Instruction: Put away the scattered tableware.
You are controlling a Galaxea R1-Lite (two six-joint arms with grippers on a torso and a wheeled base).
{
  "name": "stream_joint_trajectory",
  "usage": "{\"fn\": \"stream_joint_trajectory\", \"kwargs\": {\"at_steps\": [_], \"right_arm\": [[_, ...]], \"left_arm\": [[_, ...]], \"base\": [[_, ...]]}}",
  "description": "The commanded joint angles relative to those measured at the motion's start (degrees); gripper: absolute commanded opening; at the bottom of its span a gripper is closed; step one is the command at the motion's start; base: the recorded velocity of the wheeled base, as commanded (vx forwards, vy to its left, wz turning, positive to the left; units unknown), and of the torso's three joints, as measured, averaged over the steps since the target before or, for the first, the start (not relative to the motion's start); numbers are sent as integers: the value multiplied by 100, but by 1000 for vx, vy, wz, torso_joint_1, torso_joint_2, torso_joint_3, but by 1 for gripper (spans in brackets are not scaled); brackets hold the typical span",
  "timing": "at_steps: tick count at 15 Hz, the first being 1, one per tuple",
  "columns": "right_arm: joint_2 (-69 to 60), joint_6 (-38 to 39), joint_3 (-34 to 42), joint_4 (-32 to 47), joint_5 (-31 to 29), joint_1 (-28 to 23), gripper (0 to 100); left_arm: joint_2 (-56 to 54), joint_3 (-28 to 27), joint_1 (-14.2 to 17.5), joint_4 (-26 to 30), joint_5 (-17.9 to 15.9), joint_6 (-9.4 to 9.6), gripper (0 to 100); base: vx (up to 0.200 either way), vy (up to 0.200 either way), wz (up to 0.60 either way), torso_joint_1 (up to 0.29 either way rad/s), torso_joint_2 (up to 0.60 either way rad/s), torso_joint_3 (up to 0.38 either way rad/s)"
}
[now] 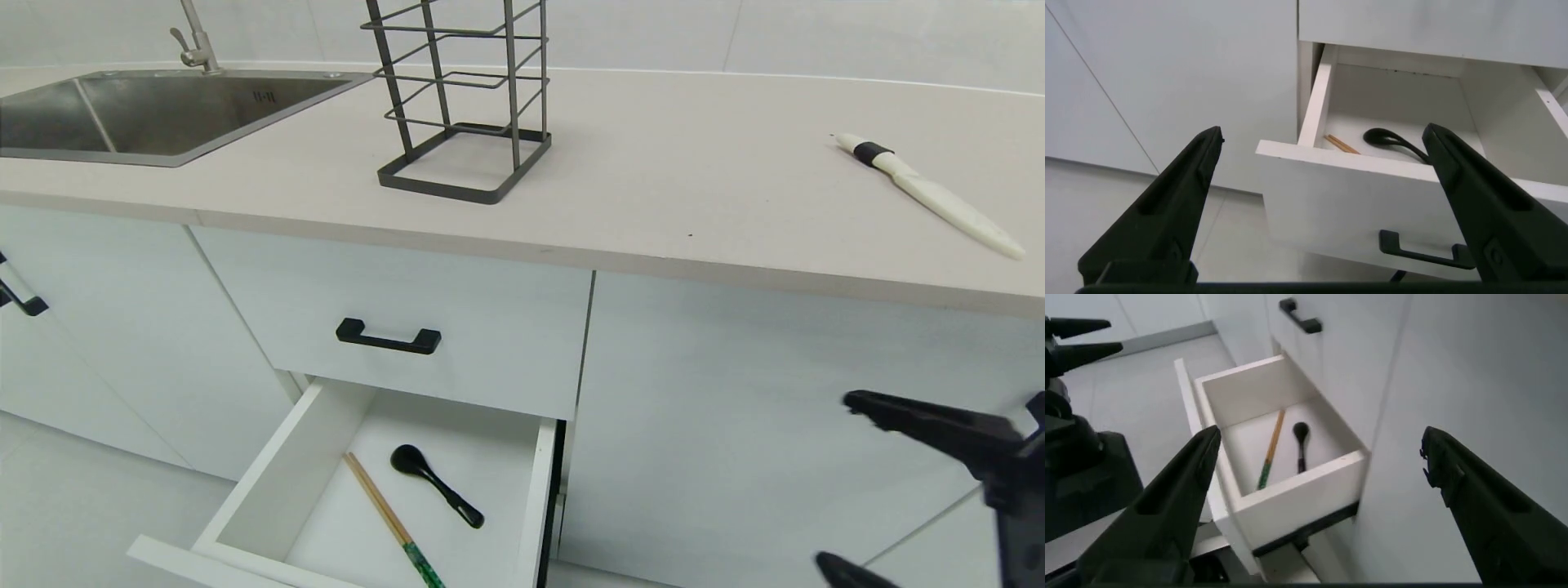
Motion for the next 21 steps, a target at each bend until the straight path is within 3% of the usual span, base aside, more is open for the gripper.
{"fn": "stream_joint_trajectory", "kwargs": {"at_steps": [1, 5, 7, 10, 11, 13, 14, 15, 16, 18, 21], "right_arm": [[-2498, -292, 374, 586, 448, -1537, 100], [-4036, -204, 409, 1781, 703, -3330, 100], [-4405, 95, 426, 2045, 703, -3795, 100], [-4941, 165, 532, 2519, 659, -4217, 100], [-4968, 165, 523, 2660, 650, -4455, 100], [-4994, 139, 602, 2757, 676, -4885, 100], [-4994, 139, 602, 2757, 676, -4885, 100], [-5231, 130, 751, 3170, 668, -5140, 100], [-5302, 104, 866, 3258, 615, -5131, 100], [-5530, 86, 1279, 3574, -176, -5052, 100], [-5592, 148, 1279, 4022, -255, -5044, 100]], "left_arm": [[9, 2, 1, -1, 5, -1, 100], [9, 2, 1, -1, -39, 34, 100], [0, 2, 10, -106, -180, 87, 100], [9, -121, 10, -2154, -285, 298, 100], [202, -683, -7, -1776, -672, 254, 100], [1116, -1914, -174, -414, -1103, -54, 100], [1116, -1914, -174, -414, -1103, -54, 100], [2039, -2652, -359, 764, -1437, -63, 100], [2268, -2740, -403, 1010, -1454, -54, 100], [3138, -2731, -631, 1247, -1454, 113, 100], [4096, -2705, -877, 1291, -1472, 157, 100]], "base": [[0, 0, 0, 0, 0, 0], [0, 0, 0, 0, 0, 0], [0, 0, 0, 0, 0, 0], [0, 0, 0, 0, 0, 0], [0, 0, 0, 0, 0, 0], [0, 0, 0, 0, 0, 0], [0, 0, 0, 0, 0, 0], [0, 0, 0, 0, 0, 0], [0, 0, 0, 0, 0, 0], [0, 0, 0, 0, 0, 0], [0, 0, 0, 0, 0, 0]]}}
